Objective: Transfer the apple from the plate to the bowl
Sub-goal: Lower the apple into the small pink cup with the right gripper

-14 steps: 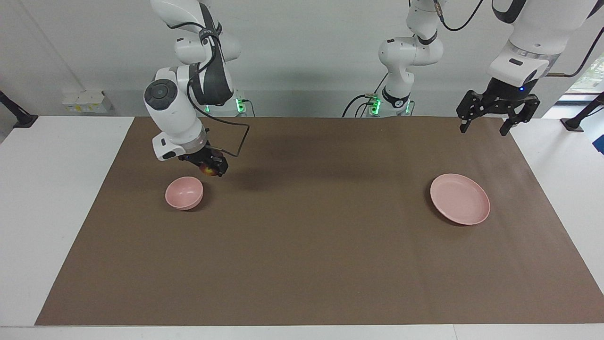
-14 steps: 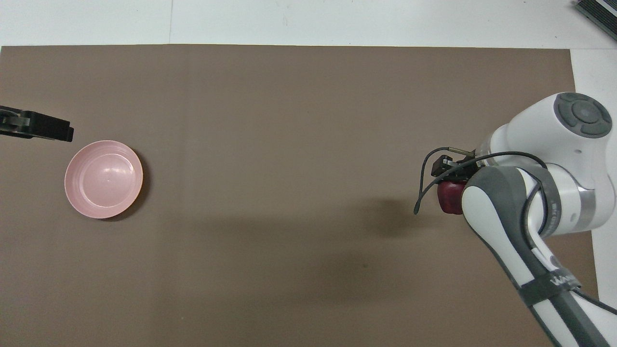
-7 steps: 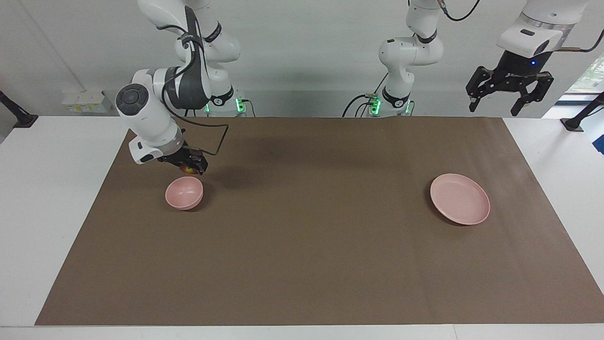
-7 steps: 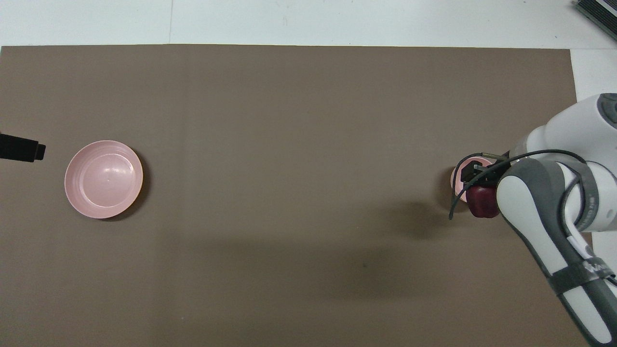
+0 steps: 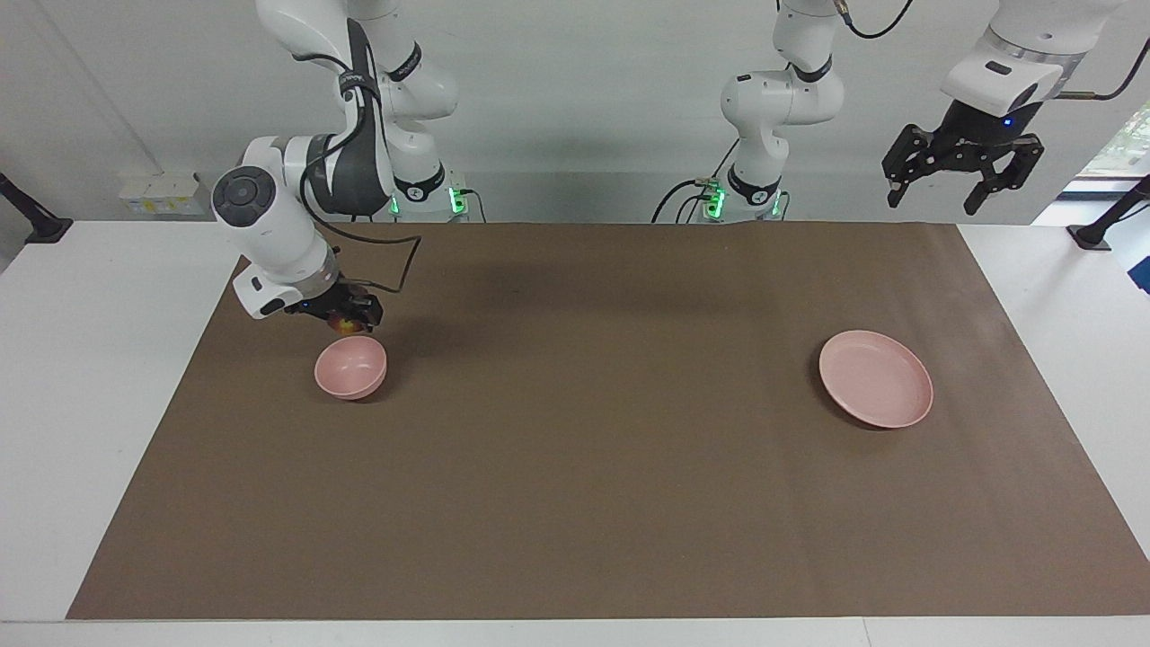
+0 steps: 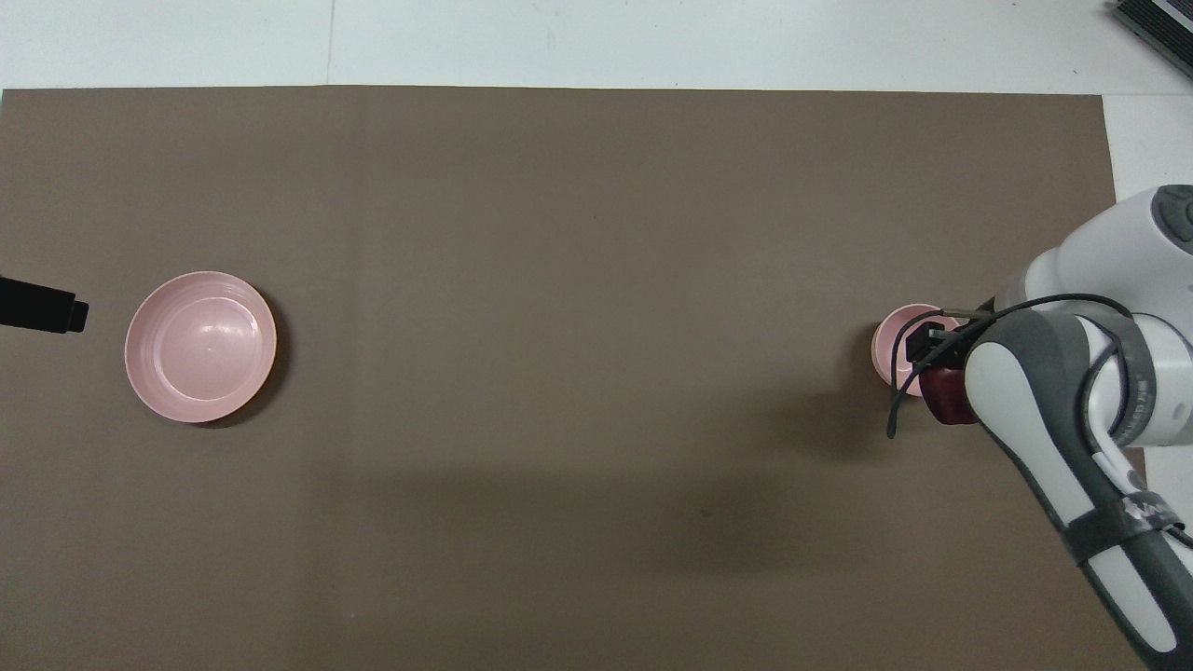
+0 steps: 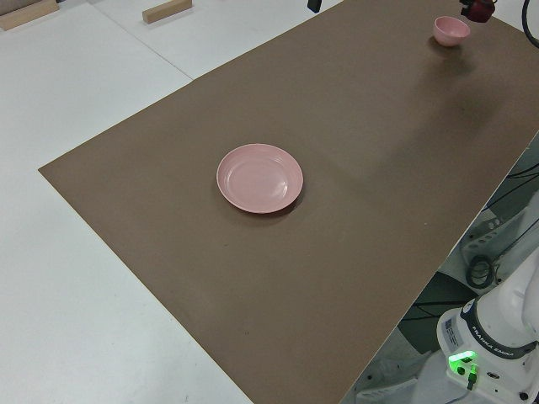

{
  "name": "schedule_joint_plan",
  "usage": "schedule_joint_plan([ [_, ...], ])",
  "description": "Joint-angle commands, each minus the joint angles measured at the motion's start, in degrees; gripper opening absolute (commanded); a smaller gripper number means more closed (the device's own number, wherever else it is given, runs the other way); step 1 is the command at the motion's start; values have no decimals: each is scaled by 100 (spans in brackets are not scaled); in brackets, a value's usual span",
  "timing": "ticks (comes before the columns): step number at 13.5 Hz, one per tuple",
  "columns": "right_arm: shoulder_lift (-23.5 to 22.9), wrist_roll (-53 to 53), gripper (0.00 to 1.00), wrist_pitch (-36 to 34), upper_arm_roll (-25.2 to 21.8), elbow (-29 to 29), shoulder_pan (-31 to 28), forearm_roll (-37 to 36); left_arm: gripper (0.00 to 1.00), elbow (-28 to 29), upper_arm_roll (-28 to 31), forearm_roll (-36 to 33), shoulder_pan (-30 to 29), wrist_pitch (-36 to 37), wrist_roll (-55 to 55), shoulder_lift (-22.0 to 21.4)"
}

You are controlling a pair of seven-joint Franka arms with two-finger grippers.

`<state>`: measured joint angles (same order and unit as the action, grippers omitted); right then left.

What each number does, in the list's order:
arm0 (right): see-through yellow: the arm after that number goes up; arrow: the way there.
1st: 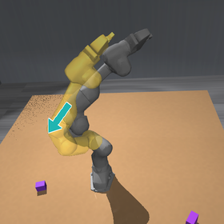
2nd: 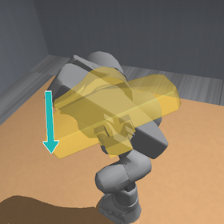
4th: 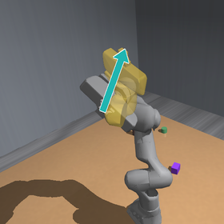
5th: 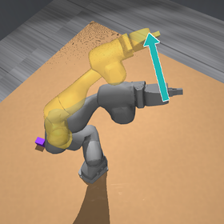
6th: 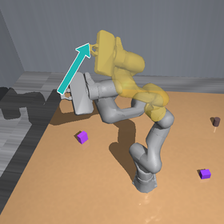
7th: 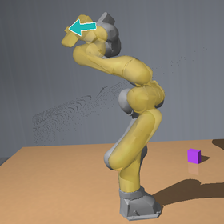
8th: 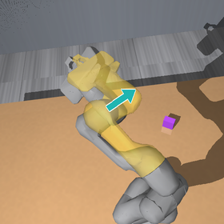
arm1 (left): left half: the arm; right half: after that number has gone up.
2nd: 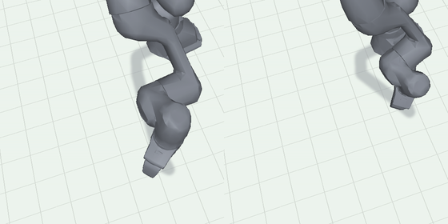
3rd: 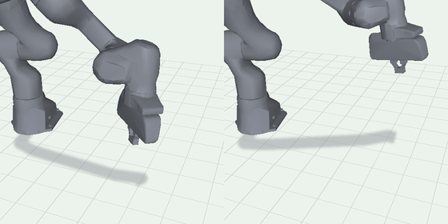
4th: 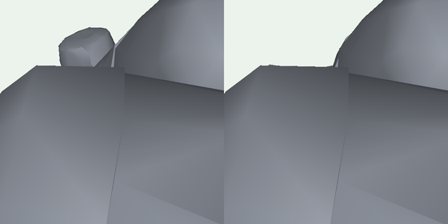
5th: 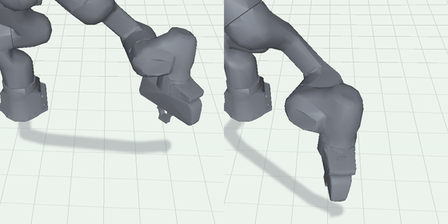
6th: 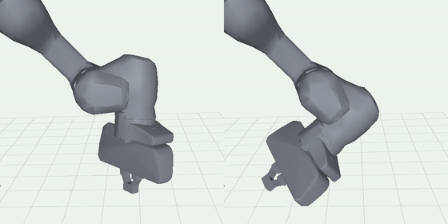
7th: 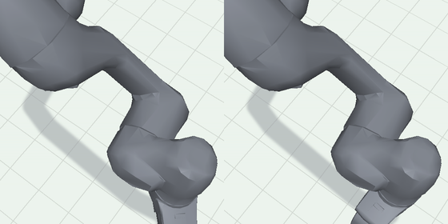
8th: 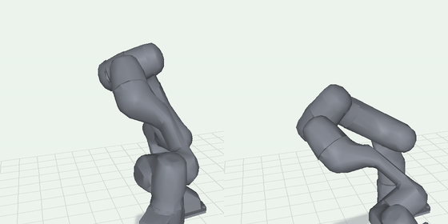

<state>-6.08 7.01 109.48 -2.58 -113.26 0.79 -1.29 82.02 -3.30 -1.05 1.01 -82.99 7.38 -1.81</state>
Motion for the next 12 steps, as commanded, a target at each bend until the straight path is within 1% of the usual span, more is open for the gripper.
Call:
schedule_joint_plan([
  [1,-287,-86,0,519,64,84,-167,-99,100,174,5,-35,-40,46,-262,-162],
  [3,-568,115,0,732,73,478,-158,-82,100,174,5,-35,-57,46,-272,-162],
  [4,-717,204,0,880,82,550,-115,-56,100,165,5,-35,-127,29,-246,-153],
  [5,-771,213,0,1073,82,472,-106,-55,100,156,-4,-35,-127,20,-237,-153],
  [8,-912,248,0,1189,82,436,-79,-3,100,156,5,-27,-145,37,-237,-153],
  [9,-912,231,5,1189,82,358,-70,-3,100,156,5,-27,-145,29,-237,-153],
  [10,-904,83,20,1224,82,218,-114,-11,100,156,-4,-27,-145,29,-237,-153],
  [12,-877,64,58,1207,82,190,-106,-11,100,156,-4,-27,-145,29,-237,-153],
])
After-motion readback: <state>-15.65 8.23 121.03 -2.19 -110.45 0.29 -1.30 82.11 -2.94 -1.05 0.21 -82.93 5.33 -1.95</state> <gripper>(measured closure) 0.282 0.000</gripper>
